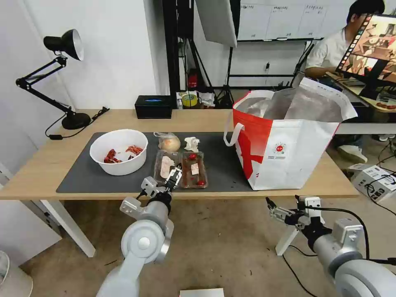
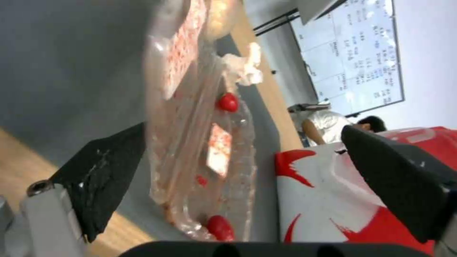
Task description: Pick up the trash from the table and place it into the takeout bag.
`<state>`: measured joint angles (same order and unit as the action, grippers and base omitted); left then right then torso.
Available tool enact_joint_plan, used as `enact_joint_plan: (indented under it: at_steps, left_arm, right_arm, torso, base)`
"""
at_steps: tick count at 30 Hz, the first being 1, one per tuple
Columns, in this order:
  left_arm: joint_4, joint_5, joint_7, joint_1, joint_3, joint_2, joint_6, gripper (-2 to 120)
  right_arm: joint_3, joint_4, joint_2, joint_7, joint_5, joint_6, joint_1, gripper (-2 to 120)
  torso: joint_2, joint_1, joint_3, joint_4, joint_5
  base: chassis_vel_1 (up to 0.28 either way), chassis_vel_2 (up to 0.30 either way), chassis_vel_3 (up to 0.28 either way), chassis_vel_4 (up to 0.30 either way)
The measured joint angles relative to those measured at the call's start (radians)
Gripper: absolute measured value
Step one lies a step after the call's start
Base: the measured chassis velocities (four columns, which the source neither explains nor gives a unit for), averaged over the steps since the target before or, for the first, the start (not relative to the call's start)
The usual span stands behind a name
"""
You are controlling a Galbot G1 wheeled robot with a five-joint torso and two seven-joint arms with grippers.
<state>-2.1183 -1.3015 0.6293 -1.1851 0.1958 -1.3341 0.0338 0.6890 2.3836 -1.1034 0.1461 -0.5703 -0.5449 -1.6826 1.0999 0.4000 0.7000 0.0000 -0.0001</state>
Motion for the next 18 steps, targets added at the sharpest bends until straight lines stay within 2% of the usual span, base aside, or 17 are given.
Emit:
enact_joint_plan:
  at_steps: [9,18]
  left_arm:
    - [-0.013,-0.035,-0.03,0.03,0.007,0.017,-0.009,100]
    - [-0.004,-0.059,-0.031,0.062,-0.002,0.021,-0.018,100]
  right_arm:
    - [0.013,0.006,0.007,0.0,-0.002,0.002,-0.008,100]
    - [0.018,0.009,0.003,-0.001,0.002,0.002,-0.019,100]
  torso:
    - [0.0,0.0,0.0,0.0,0.0]
    - [0.0,0.0,0.0,0.0,0.0001]
  base:
    - [0.0,0.0,0.0,0.0]
    - [0.0,0.0,0.0,0.0]
